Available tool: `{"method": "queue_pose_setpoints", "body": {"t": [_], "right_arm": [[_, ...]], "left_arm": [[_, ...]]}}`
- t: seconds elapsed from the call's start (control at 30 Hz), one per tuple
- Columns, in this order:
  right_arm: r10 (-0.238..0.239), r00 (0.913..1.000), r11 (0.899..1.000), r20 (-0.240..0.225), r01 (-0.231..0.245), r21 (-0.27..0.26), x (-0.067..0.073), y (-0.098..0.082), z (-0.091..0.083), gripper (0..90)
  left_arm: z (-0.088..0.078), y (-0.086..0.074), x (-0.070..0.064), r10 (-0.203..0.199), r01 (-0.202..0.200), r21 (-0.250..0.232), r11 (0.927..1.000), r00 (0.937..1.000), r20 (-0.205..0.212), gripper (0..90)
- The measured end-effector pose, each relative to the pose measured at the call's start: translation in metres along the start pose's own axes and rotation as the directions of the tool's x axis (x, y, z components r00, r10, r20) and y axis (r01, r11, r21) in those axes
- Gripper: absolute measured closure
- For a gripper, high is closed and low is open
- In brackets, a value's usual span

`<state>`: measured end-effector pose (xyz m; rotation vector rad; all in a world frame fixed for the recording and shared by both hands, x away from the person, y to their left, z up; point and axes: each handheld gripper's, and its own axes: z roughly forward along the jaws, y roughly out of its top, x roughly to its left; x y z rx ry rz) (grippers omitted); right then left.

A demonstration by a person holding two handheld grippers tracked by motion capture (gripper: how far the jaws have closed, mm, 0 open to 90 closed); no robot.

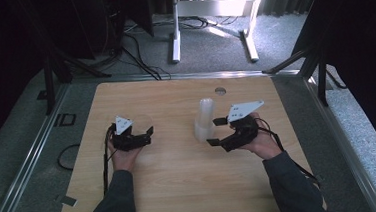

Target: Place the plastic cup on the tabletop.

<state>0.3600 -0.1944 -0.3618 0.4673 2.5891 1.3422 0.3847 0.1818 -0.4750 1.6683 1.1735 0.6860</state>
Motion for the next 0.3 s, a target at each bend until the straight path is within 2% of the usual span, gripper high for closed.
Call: {"method": "queue_pose_setpoints", "body": {"t": [0.13, 0.3], "right_arm": [[0.001, 1.0000, 1.000, 0.002, -0.001, 0.001, 0.000, 0.000, 0.000, 24.7], [0.002, 1.0000, 1.000, 0.003, -0.002, -0.003, 0.001, 0.000, -0.001, 24.7]], "left_arm": [[-0.009, 0.000, 0.001, 0.011, -0.011, 0.009, 0.9999, 0.9999, 0.007, 2.5], [-0.018, -0.002, 0.001, 0.002, -0.002, -0.001, 1.0000, 0.9999, 0.015, 2.3]]}}
